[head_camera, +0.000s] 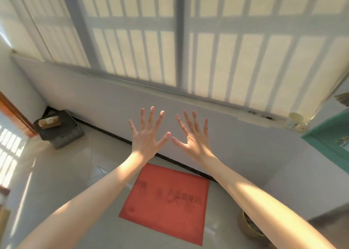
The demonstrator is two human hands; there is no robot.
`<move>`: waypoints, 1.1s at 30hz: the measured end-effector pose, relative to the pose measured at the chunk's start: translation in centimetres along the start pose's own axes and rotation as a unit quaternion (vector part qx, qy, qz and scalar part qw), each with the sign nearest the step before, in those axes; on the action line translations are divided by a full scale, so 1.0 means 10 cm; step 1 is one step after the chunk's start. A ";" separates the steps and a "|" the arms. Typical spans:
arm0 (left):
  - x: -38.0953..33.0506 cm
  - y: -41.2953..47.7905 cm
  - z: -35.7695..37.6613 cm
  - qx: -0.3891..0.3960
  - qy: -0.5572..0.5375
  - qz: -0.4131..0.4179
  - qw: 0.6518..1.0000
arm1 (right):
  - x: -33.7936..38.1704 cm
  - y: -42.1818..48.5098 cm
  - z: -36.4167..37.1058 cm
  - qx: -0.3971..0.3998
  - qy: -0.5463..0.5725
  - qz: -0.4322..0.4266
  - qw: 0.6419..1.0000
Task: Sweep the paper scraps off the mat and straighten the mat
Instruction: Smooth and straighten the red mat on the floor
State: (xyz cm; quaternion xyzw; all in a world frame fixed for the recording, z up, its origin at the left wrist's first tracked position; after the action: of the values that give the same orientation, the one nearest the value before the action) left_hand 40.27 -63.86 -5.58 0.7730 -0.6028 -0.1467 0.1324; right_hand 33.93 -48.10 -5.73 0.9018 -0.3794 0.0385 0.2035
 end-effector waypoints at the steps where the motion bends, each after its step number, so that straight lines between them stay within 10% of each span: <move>1: 0.10 -0.05 -0.01 0.005 -0.009 0.002 1.000 | 0.12 -0.03 0.01 -0.010 0.003 0.005 1.000; 33: 1.12 -0.95 0.27 0.021 -0.062 -0.004 0.998 | 0.96 -0.51 0.60 0.017 0.026 0.045 0.998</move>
State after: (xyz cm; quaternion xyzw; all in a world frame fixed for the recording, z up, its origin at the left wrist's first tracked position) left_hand 50.30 -72.54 -12.48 0.7674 -0.6098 -0.1824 0.0774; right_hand 43.79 -53.65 -10.85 0.8859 -0.4133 0.0779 0.1958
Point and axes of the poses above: each hand's wrist, its own y-axis towards the middle knuckle, its own z-axis out of the palm, x = y × z, the point moved 7 cm from there along y, towards the middle knuckle
